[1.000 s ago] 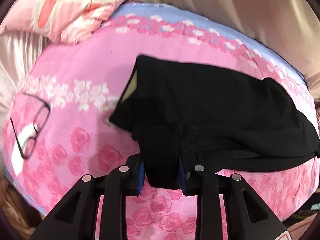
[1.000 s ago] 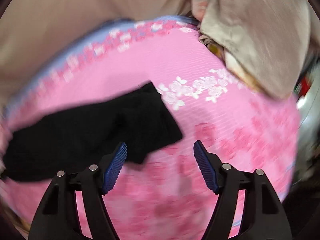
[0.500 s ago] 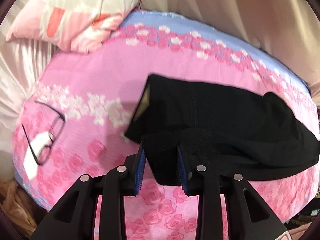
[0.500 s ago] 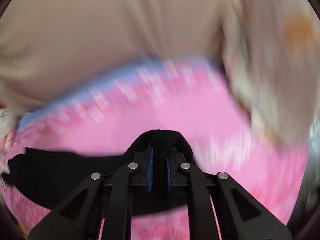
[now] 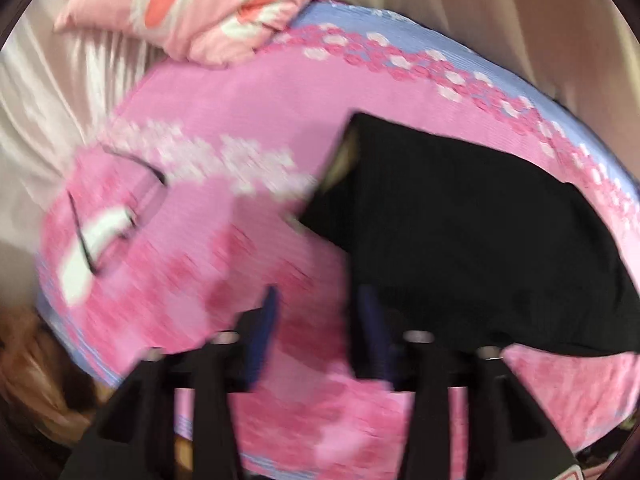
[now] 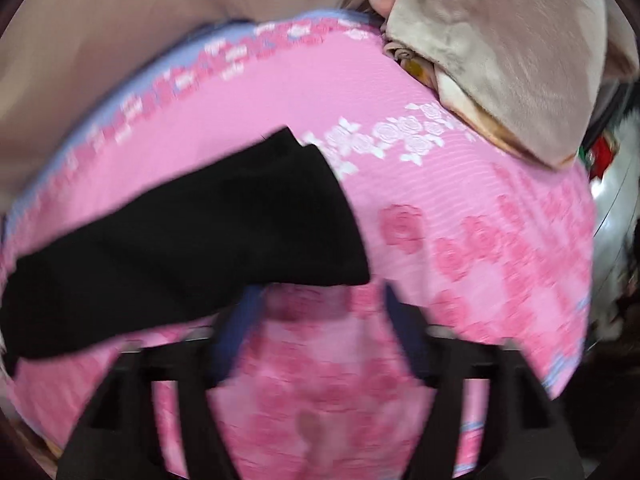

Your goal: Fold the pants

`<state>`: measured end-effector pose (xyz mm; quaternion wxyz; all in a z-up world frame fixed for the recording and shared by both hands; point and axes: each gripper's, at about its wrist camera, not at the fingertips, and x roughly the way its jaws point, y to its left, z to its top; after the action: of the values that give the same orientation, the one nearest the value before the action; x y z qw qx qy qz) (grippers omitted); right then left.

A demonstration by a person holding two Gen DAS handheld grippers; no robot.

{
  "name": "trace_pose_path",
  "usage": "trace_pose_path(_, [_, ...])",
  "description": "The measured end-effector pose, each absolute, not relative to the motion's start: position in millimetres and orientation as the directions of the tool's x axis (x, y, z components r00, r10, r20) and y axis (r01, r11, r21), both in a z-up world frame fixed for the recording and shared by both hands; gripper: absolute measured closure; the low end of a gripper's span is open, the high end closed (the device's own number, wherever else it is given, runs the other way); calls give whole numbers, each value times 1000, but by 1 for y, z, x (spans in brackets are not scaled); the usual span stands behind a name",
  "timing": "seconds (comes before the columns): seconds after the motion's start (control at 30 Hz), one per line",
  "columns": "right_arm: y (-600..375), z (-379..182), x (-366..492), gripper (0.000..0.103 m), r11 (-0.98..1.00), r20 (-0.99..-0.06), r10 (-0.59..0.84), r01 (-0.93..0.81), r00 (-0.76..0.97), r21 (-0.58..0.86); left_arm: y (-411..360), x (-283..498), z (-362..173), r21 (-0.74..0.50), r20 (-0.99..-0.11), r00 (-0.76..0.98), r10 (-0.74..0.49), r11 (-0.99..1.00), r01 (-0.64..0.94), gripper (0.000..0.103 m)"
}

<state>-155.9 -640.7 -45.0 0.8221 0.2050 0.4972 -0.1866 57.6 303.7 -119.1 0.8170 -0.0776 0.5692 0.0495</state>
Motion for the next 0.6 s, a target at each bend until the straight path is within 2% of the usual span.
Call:
trace_pose_path(0.03, [-641, -43, -156, 23, 838, -880, -96, 515, 464, 180, 298, 52, -125, -92, -939, 344, -22, 978, -190, 39])
trace_pose_path(0.13, [-662, -59, -152, 23, 759, -880, -46, 590, 473, 277, 286, 35, -144, -180, -943, 323, -86, 945, -274, 39])
trace_pose_path(0.17, [-672, -70, -150, 23, 707, -883, -10, 627, 469, 326, 285, 26, -152, -242, -936, 327, -129, 912, -332, 39])
trace_pose_path(0.2, [-677, -77, -151, 29, 679, -888, 2, 651, 460, 339, 284, 20, -158, -277, -930, 336, -147, 883, -380, 39])
trace_pose_path(0.27, [-681, -80, -144, 53, 654, -893, -23, 682, 450, 328, 284, 13, -170, -315, -924, 346, -161, 833, -454, 39])
trace_pose_path(0.3, [-679, -74, -138, 70, 677, -891, -38, 667, 453, 310, 284, 13, -176, -316, -928, 336, -159, 816, -485, 39])
trace_pose_path(0.33, [-678, -67, -132, 78, 701, -892, -60, 655, 448, 281, 282, 15, -179, -305, -932, 330, -147, 810, -501, 39])
trace_pose_path(0.4, [-674, -41, -117, 88, 756, -874, -109, 611, 473, 237, 276, 25, -176, -221, -946, 320, -57, 835, -504, 39])
trace_pose_path(0.47, [-670, -7, -109, 88, 791, -823, -145, 564, 549, 236, 270, 42, -173, -99, -960, 278, 39, 879, -466, 42])
trace_pose_path(0.5, [-664, 18, -106, 88, 827, -777, -198, 527, 598, 195, 268, 47, -170, -57, -958, 276, 79, 891, -450, 42])
trace_pose_path(0.53, [-662, 22, -104, 85, 848, -768, -228, 510, 598, 145, 266, 52, -168, -30, -955, 280, 102, 902, -431, 42])
trace_pose_path(0.57, [-666, 7, -99, 80, 865, -800, -252, 497, 544, 65, 265, 55, -167, -21, -954, 281, 108, 908, -419, 42])
trace_pose_path(0.6, [-673, -12, -98, 74, 863, -845, -234, 503, 481, 47, 264, 56, -167, -9, -954, 278, 115, 913, -409, 42])
